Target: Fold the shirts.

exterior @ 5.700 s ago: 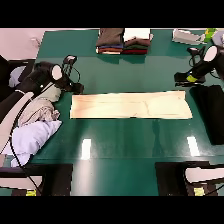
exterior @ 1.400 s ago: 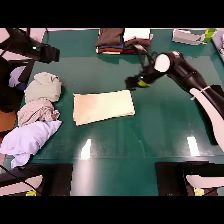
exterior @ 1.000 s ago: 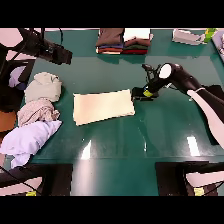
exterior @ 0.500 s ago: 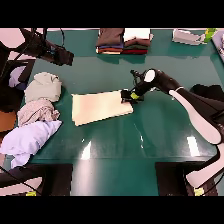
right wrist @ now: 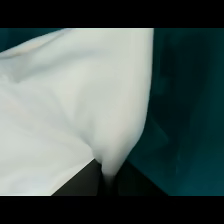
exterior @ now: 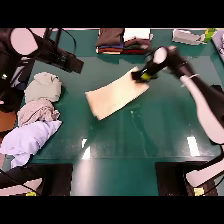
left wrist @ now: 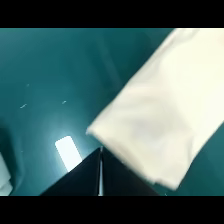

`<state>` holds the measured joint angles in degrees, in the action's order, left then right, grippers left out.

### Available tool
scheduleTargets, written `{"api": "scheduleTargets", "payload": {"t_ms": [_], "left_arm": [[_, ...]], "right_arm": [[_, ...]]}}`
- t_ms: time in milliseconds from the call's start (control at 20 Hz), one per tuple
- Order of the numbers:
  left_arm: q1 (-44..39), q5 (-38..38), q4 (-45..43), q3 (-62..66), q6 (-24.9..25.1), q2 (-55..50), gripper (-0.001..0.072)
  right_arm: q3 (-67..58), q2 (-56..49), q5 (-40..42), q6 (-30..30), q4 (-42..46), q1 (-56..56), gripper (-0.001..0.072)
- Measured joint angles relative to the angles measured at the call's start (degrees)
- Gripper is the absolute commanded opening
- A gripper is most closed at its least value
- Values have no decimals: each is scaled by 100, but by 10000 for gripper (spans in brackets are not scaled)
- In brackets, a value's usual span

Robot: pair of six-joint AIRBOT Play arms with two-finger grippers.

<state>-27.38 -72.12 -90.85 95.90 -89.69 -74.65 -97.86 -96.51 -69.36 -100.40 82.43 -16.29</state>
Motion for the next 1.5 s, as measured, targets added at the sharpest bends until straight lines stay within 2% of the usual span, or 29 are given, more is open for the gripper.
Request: {"api": "scheduleTargets", "payload": {"t_ms": [350,650,1000,1300,1500], "left_arm": [[-455,164,31,-68,-2,0,27],[-509,214,267,-70,-323,0,27],[-518,223,540,-70,-444,0,27],[-520,192,588,-70,-452,0,27],[-520,96,610,-70,-450,0,27]], "right_arm": [[-236,887,-446,44,575,2695,17],[-260,1071,-411,52,254,4693,17],[-673,1099,-387,55,-122,5342,17],[-1556,1180,-861,48,-365,5512,17],[-970,1659,-1067,44,-308,5788,17]]}}
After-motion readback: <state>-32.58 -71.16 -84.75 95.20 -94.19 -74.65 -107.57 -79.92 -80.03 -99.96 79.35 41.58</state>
